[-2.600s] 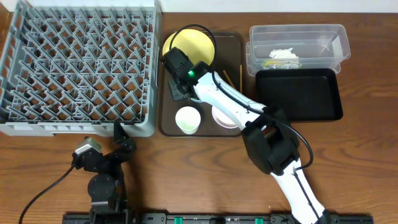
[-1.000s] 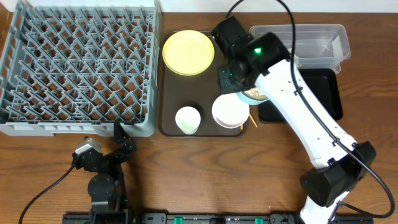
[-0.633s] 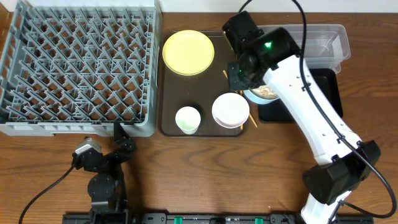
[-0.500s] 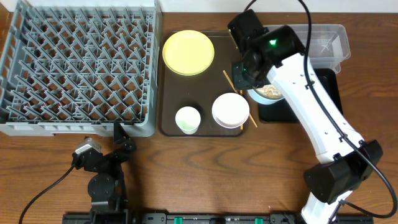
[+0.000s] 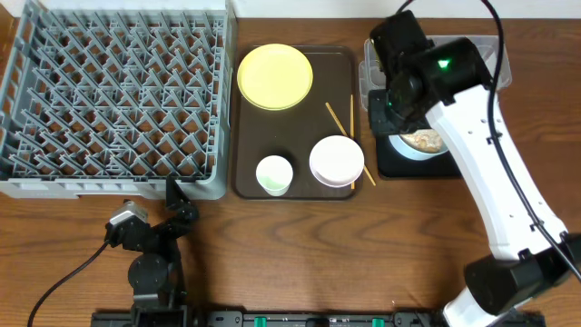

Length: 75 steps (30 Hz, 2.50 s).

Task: Sort waste into correct bins and load items into the dishwasher
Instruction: 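Carry the light-blue bowl right over the black tray, then tilt the light-blue bowl with the right gripper, pouring rice onto the black tray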

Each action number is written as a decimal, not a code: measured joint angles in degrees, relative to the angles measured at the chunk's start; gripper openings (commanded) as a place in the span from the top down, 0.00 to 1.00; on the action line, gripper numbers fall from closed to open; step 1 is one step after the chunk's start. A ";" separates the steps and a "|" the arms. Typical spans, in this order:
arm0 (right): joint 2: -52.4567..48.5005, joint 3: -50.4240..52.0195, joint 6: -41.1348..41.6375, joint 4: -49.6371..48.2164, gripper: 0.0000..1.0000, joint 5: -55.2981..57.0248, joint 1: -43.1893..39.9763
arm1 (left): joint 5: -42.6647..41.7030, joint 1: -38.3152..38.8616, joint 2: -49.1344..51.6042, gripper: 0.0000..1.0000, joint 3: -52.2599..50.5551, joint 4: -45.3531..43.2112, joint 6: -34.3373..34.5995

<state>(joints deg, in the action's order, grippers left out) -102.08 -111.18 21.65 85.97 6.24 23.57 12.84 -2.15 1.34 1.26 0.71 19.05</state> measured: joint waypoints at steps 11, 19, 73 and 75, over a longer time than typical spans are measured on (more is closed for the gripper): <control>3.93 18.23 -0.15 -9.86 0.99 -2.12 -4.20 | 0.00 0.00 0.00 0.00 0.00 0.02 0.00; 4.00 26.64 -5.09 -22.05 0.99 -6.58 -6.93 | 0.00 0.00 0.00 0.00 0.00 0.02 0.00; 4.02 46.58 -17.22 -60.41 0.99 -64.85 -35.89 | 0.00 0.00 0.00 0.00 0.02 0.02 -0.02; 4.02 46.62 -15.63 -60.67 0.99 -65.20 -36.63 | 0.00 0.00 0.00 0.00 0.02 0.02 0.00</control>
<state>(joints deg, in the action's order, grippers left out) -98.06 -64.55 6.02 25.30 -58.96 -13.06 12.84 -2.15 1.34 1.28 0.73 19.05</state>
